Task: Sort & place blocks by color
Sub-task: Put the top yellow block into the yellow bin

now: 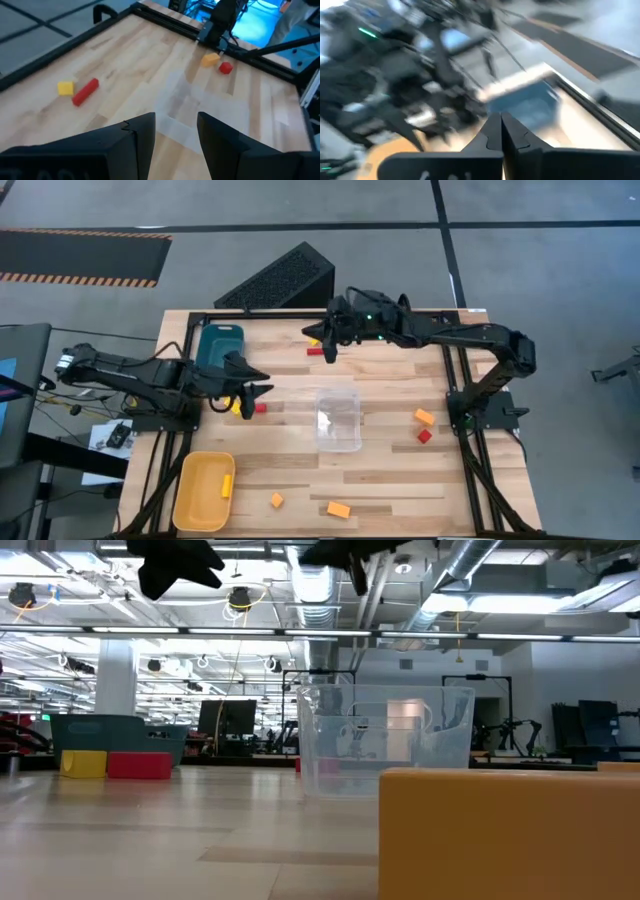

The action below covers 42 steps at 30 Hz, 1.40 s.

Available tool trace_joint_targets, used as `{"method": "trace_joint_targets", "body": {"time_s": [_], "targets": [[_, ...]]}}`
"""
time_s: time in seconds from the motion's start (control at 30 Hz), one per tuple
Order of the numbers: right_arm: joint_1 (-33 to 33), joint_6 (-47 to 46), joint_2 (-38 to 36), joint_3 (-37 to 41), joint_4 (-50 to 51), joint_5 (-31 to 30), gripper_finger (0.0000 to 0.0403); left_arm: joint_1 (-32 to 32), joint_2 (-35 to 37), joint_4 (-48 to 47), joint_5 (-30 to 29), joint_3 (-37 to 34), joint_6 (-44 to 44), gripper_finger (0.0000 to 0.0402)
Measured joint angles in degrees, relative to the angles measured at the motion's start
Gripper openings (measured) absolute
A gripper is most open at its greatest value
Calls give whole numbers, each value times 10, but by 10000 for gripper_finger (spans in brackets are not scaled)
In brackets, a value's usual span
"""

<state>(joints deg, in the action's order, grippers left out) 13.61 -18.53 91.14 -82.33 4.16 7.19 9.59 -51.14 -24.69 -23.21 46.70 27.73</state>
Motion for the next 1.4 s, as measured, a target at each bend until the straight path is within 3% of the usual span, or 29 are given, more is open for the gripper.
{"method": "trace_joint_targets", "body": {"time_s": [0.27, 0.43, 0.57, 0.7, 0.83, 0.97, 1.13, 1.4], "targets": [[16, 61, 41, -100, 250, -53, 10, -102, 11, 49, 66, 0, -142, 133], [36, 148, 92, -137, 348, -62, 33, -153, -16, 110, 80, 0, -210, 133], [64, 224, 139, -159, 380, -51, 62, -182, -26, 145, 80, 0, -208, 133], [100, 253, 204, -202, 373, -17, 88, -208, -31, 158, 42, 0, -202, 133], [115, 294, 293, -296, 410, -3, 112, -235, -31, 156, 18, 0, -138, 133], [120, 422, 388, -411, 480, 2, 138, -249, -33, 151, 4, 0, -106, 133], [166, 444, 419, -446, 435, 99, 153, -257, -33, 150, -11, 0, -80, 133], [199, 338, 432, -445, 442, 64, 155, -266, -34, 152, -32, 0, -61, 133]]}}
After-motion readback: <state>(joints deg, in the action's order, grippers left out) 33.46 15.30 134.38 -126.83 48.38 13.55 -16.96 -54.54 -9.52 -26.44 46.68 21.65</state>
